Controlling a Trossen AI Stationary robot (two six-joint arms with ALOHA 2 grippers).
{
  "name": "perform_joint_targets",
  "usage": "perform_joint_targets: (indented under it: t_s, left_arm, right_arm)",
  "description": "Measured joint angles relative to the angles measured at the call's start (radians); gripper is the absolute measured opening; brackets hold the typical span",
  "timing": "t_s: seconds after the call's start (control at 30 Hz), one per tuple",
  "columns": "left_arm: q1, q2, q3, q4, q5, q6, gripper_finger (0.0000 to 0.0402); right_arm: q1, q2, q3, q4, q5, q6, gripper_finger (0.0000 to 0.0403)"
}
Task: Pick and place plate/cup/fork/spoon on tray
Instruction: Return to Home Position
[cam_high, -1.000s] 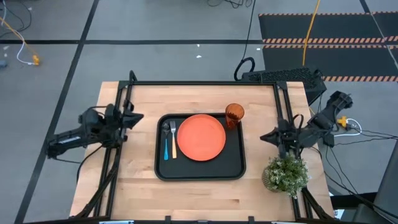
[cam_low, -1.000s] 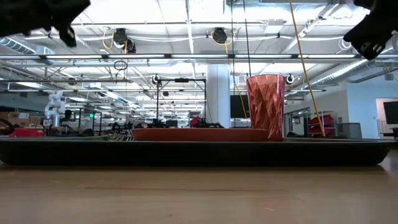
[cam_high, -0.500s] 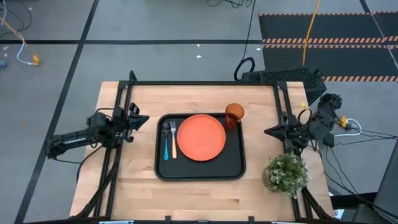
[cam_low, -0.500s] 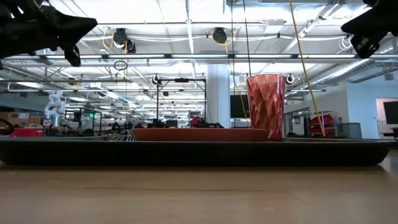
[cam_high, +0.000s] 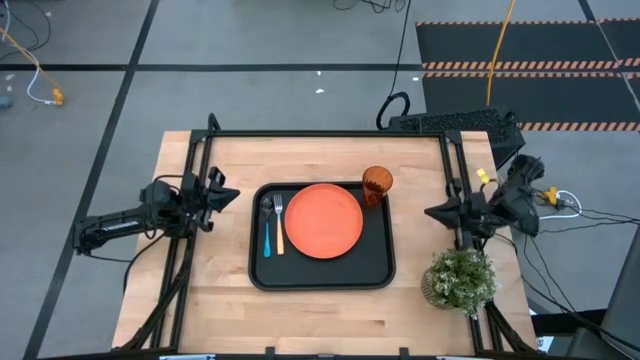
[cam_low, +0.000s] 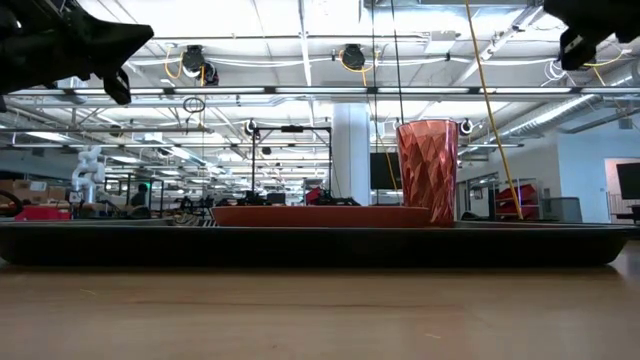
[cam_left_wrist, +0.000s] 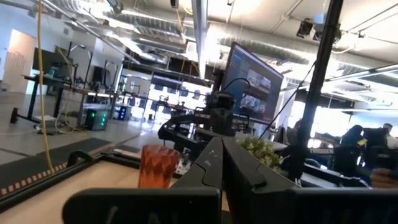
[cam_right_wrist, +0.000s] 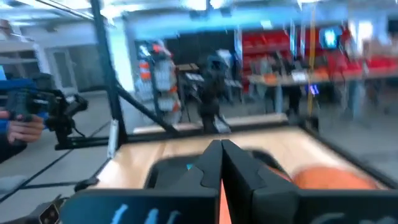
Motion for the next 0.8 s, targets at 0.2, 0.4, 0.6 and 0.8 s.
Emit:
perform_joint_targets:
  t_s: [0.2, 0.4, 0.6, 0.8]
  left_arm:
    - [0.0, 0.0, 0.0, 0.001, 0.038, 0.003, 0.0007]
    - [0.0, 0.0, 0.0, -0.012, 0.052, 0.045, 0.0016]
    - [0.001, 0.005, 0.0, -0.027, 0.048, 0.106, 0.0013]
    - [0.001, 0.005, 0.0, -0.029, 0.048, 0.117, 0.0014]
  right_arm:
    - [0.0, -0.001, -0.172, 0.282, -0.016, -0.154, 0.0]
    - [-0.001, 0.0, -0.317, 0.556, -0.121, -0.179, 0.0]
    - [-0.003, 0.003, -0.318, 0.482, -0.126, -0.119, 0.0]
    - [-0.017, 0.003, -0.319, 0.353, -0.128, 0.023, 0.0]
